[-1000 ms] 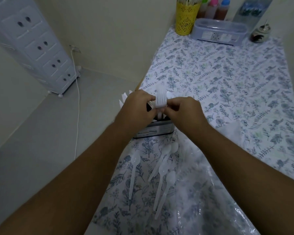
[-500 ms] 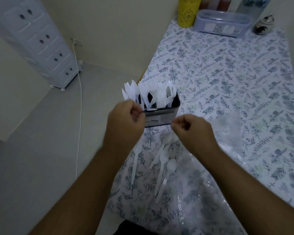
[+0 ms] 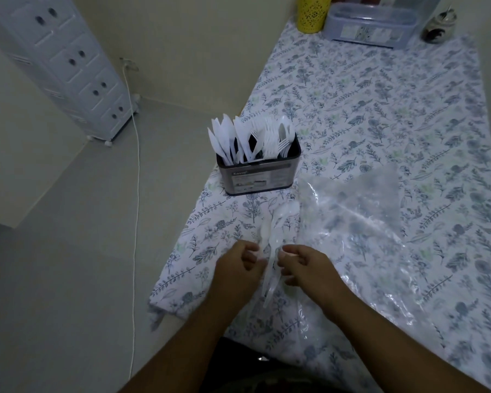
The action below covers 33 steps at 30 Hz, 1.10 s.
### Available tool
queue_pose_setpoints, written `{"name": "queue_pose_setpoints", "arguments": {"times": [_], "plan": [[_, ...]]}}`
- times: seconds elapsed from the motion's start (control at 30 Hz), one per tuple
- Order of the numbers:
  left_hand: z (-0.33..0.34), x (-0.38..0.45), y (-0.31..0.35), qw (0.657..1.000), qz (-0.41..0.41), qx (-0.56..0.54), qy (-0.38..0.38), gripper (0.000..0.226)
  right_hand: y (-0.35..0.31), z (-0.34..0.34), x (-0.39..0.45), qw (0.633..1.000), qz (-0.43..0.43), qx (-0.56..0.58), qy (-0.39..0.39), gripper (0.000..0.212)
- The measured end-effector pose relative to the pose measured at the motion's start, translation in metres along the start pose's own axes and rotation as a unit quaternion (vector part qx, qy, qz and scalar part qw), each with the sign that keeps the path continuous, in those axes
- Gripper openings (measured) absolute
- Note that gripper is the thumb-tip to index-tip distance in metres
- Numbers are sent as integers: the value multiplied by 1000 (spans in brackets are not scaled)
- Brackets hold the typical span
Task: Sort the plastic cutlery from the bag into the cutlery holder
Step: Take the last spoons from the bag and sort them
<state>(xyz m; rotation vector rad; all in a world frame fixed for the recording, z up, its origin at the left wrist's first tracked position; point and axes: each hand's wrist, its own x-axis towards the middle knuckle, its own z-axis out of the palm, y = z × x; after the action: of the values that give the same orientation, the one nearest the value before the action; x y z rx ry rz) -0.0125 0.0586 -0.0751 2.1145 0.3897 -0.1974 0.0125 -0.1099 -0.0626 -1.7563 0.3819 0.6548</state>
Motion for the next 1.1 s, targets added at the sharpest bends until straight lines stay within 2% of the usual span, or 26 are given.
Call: {"name": "queue_pose_setpoints", "arguments": {"times": [0.07,0.13,0.23,0.3,0.4,0.53,0.67,0.77,0.9,0.97,1.03,1.1], "plan": [[10,-15,11,997,59,-26,-48,25,1,-1,-2,1000,9,26,-2,17],[21,-21,14,993,106,-9,-52,23,5,-5,-3,998,19,61,24,17],[30,-14,6,995,87,48,-5,21,7,-14,-8,983,64,152,85,18],[35,-11,0,992,69,101,-13,27,7,-20,-11,973,85,189,103,17],[42,-12,-3,981,56,176,-58,29,14,-25,-11,978,93,156,106,14],[43,-12,-5,971,85,212,-68,13,21,-28,-11,981,99,127,108,13],[35,-14,-8,974,81,204,-60,17,20,-27,-10,974,107,188,74,15],[27,-20,0,992,73,99,-38,18,19,-26,-6,969,102,224,36,16],[32,-30,13,994,48,-11,-100,17,20,-20,-5,971,78,224,-25,22],[35,-31,16,990,83,-3,-112,15,20,-19,-6,983,52,173,-3,19],[38,-24,13,990,116,43,-64,8,21,-19,-6,988,36,147,27,15],[38,-14,7,989,105,99,-16,8,22,-22,-7,990,34,127,43,14]]}}
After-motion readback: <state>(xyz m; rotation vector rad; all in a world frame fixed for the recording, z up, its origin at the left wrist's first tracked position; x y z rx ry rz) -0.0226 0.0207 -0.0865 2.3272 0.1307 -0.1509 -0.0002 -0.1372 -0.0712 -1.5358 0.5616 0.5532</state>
